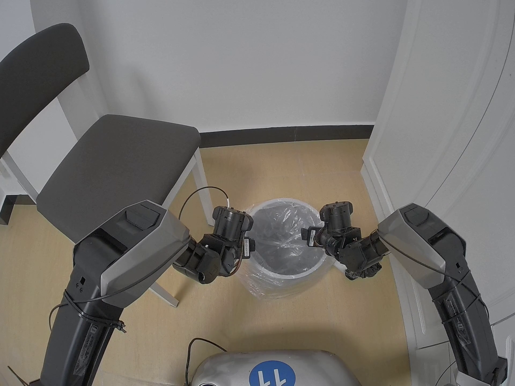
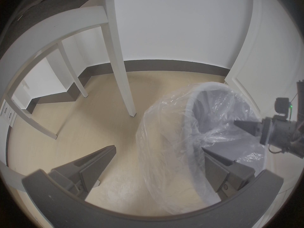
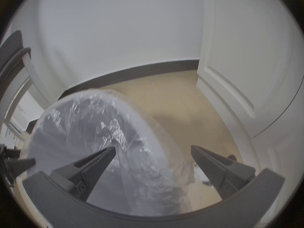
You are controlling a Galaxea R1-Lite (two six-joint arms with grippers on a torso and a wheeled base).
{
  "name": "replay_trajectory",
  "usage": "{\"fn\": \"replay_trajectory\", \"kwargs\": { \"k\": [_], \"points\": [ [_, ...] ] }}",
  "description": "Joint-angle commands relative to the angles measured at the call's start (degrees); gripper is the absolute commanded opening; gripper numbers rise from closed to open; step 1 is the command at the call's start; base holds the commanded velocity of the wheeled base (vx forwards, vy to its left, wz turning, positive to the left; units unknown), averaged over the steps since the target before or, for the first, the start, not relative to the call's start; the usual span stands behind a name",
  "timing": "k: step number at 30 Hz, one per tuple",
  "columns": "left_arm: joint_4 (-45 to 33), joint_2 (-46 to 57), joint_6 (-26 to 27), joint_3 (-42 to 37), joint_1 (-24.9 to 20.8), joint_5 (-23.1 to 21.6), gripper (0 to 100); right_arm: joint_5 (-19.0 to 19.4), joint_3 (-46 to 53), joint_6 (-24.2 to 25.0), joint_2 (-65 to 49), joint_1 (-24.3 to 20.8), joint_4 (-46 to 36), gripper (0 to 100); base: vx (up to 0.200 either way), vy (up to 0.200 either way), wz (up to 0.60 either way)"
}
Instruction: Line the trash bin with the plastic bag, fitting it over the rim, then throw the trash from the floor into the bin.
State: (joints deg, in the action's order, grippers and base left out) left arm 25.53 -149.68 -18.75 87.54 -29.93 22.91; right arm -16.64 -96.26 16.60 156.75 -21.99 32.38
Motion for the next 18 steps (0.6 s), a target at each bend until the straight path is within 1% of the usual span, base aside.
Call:
{"fn": "replay_trajectory", "kwargs": {
  "k": [1,12,18],
  "points": [
    [0.22,1.05,0.03,-0.62,-0.04,-0.05,100,2.58,5.2,-0.08,-7.07,0.11,-0.3,100,0.0,0.0,0.0],
    [1.46,4.04,-0.24,-2.2,-0.13,-0.14,100,4.25,8.89,0.01,-11.9,0.63,-0.12,100,0.0,0.0,0.0],
    [3.13,7.73,0.03,-5.1,-0.04,-1.29,100,4.51,13.9,-0.7,-17.88,1.43,-2.41,100,0.0,0.0,0.0]
  ]
}}
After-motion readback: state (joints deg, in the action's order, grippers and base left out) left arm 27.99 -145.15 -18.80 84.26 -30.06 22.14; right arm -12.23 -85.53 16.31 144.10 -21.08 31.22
